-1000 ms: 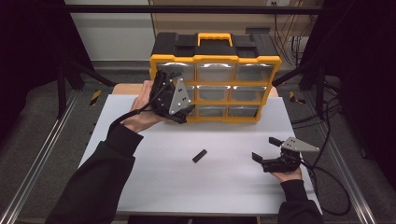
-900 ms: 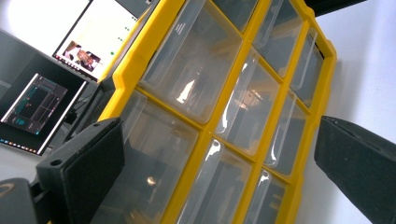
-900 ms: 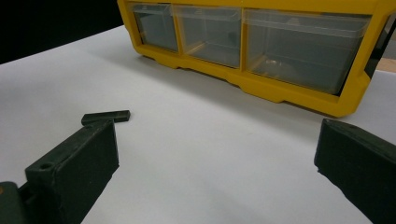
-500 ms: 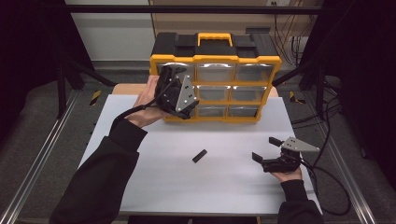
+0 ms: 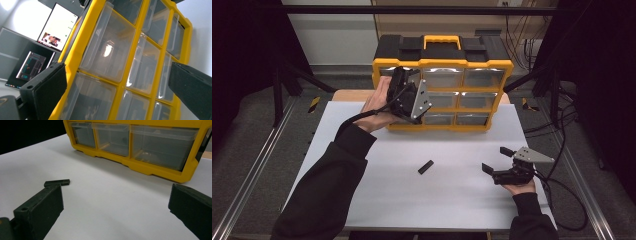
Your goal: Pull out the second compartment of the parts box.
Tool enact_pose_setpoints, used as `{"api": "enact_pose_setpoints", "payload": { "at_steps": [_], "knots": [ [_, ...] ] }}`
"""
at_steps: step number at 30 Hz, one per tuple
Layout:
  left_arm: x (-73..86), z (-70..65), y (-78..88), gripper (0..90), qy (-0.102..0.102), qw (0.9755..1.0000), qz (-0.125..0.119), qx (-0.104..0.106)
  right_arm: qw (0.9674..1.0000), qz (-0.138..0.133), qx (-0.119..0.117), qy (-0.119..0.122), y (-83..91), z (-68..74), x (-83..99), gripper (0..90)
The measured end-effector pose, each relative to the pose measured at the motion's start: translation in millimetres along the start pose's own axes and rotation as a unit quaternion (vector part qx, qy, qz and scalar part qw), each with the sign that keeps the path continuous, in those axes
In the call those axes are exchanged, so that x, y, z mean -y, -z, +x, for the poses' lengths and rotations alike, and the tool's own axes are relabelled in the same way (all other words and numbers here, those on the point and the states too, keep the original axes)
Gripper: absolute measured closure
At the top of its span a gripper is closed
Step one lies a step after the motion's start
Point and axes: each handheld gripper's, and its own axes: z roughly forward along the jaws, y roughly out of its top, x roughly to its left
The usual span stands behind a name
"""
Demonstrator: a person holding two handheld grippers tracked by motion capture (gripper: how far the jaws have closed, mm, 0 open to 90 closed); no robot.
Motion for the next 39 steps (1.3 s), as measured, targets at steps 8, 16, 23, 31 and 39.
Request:
{"api": "enact_pose_setpoints", "payload": {
  "at_steps": [8, 16, 23, 31, 39],
  "knots": [
    [-5.0, -0.6, -10.4, 1.8, -0.017, 0.9998, 0.003, -0.005, 1.0000, -0.001, -0.001, -0.001, 0.2, 0.0, -0.1, 0.2],
    [-11.4, 0.3, -20.3, 1.8, -0.026, 0.9996, 0.005, -0.012, 1.0000, -0.001, 0.000, -0.001, 0.5, -0.2, -0.2, 0.2],
    [-13.8, -1.4, -27.7, 1.8, -0.036, 0.9992, 0.006, -0.016, 1.0000, 0.000, -0.001, -0.001, 0.3, -0.3, -0.2, 0.2],
    [-16.2, -1.8, -36.4, 1.8, -0.045, 0.9988, 0.009, -0.018, 1.0000, 0.001, 0.000, -0.001, -0.1, -0.1, 0.0, 0.2],
    [-22.0, -0.8, -44.8, 1.8, -0.054, 0.9983, 0.010, -0.019, 1.0000, 0.003, 0.000, 0.001, 0.0, -0.2, 0.1, 0.2]
  ]
}}
